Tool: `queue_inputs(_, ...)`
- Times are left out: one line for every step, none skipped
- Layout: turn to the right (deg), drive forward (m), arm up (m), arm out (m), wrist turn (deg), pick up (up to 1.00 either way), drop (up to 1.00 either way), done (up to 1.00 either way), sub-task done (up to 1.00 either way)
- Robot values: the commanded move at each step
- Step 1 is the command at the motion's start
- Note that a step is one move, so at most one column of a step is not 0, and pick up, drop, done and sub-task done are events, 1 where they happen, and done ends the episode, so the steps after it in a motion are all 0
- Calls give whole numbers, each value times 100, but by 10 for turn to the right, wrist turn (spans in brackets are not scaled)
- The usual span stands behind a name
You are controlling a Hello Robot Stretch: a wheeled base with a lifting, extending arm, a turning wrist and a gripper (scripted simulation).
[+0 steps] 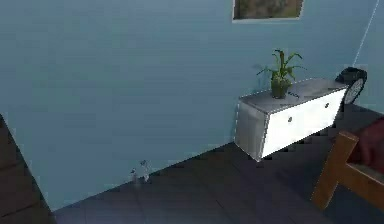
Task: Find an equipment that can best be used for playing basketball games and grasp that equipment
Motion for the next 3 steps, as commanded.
queue_inputs(-450, 0, 0, 0, 0, 0, 0, 0, 0)
queue_inputs(-450, 0, 0, 0, 0, 0, 0, 0, 0)
queue_inputs(-450, 0, 0, 0, 0, 0, 0, 0, 0)
